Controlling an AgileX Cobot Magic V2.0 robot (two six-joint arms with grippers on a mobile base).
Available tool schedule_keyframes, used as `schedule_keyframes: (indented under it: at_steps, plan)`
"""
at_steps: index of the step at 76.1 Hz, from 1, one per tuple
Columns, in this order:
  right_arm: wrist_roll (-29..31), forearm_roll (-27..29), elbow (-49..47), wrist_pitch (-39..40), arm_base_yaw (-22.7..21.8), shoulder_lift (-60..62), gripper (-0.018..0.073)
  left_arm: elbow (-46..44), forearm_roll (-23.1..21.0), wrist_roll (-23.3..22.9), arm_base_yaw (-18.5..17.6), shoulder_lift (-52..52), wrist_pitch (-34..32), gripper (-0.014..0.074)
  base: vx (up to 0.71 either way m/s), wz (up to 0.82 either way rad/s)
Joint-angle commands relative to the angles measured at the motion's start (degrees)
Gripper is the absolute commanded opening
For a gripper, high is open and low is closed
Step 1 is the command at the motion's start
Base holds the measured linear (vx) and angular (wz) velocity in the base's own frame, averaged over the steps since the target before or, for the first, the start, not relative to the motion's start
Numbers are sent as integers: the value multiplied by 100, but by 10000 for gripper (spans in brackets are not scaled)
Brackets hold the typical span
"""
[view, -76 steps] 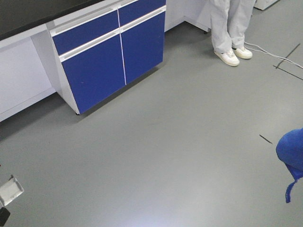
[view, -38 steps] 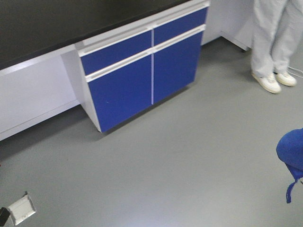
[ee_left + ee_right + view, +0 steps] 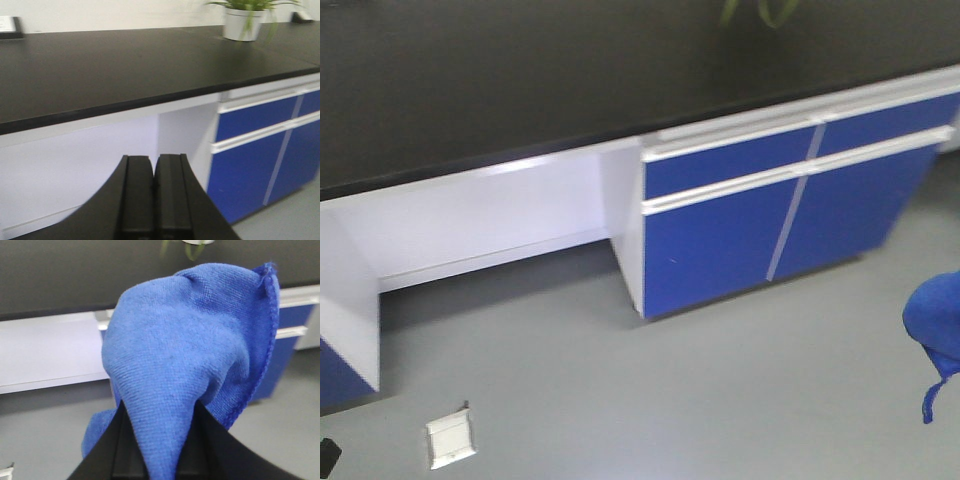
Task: Wipe right workspace with blue cloth
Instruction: 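Drive the base to the other counter holding the cloth in the right gripper, then position the base facing the long black counter, cloth held up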
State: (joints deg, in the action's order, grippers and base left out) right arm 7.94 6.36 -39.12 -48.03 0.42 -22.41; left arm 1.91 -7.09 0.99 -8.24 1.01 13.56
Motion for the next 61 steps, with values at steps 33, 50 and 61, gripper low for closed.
schedule_keyframes:
  at_steps: [33, 50, 61]
  plan:
    - [31, 2, -153, 450, -16, -51, -3, -142, -30, -17, -39, -1, -467, -6, 28, 52]
    - [31, 2, -153, 450, -16, -51, -3, -142, -30, -17, -39, -1, -467, -6, 29, 24]
    - [31, 2, -153, 450, -16, -51, -3, -142, -30, -17, -39, -1, -467, -6, 30, 10]
